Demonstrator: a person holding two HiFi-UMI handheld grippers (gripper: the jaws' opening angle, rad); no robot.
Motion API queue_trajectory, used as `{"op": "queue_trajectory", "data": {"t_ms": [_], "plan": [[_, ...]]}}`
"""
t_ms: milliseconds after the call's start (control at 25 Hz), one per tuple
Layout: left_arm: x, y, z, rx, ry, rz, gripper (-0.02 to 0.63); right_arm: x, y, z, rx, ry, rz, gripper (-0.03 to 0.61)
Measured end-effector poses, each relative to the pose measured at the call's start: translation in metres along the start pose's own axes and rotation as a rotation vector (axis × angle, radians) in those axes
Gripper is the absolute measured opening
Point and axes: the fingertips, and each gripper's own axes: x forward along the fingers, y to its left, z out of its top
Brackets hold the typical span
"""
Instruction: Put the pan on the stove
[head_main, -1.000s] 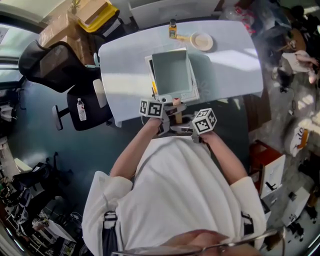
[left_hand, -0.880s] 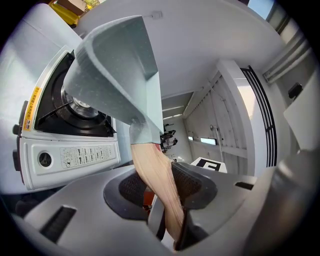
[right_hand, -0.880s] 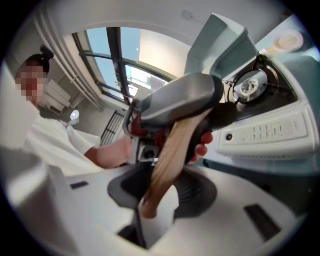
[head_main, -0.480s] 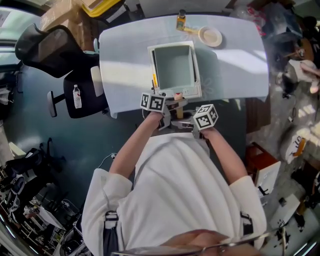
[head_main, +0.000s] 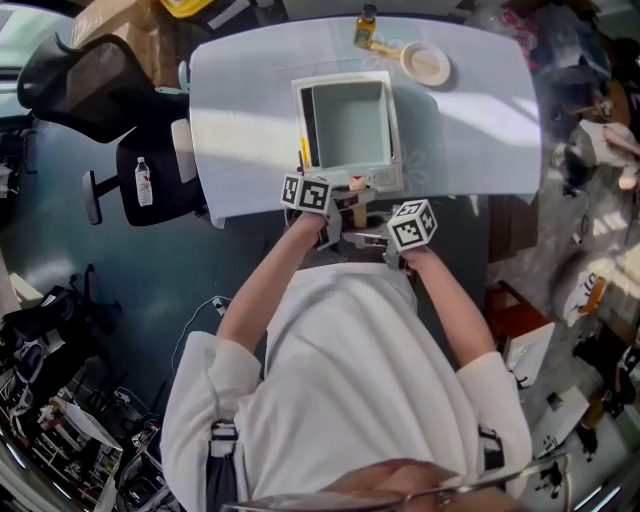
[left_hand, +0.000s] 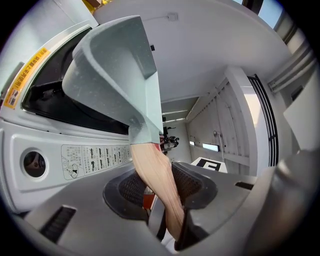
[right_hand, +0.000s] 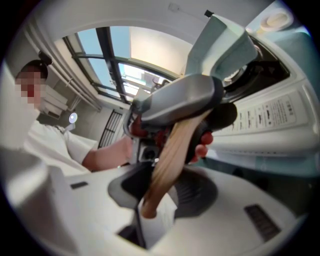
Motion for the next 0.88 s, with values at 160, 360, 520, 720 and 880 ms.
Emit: {"op": "queue_trajectory", "data": {"t_ms": [160,360,520,720,880], "plan": [[0.004,0.009,0.001,-0.015,-0.005,0.003,0.173,0.0,-0.009,-0.001,0.014,0.011,0.001,0.149],[0.005,0.019,0.002,-0.025,-0.012,-0.001,0.173,0.002,-0.019,-0.001,0.014,0.018,-0.001,0.149],[0.006,0.025,0.003,-0.033,-0.01,-0.004,0.173,0.004,-0.024,-0.002,0.025,0.021,-0.003,0.149],[0.008,0.032,0.007,-0.043,-0.012,-0.001,0.176,0.005,-0.031,0.001,0.042,0.018,0.002,0.15],[0.009,0.035,0.008,-0.034,-0.011,0.006,0.183,0.005,-0.033,0.002,0.043,0.016,0.009,0.15]]}}
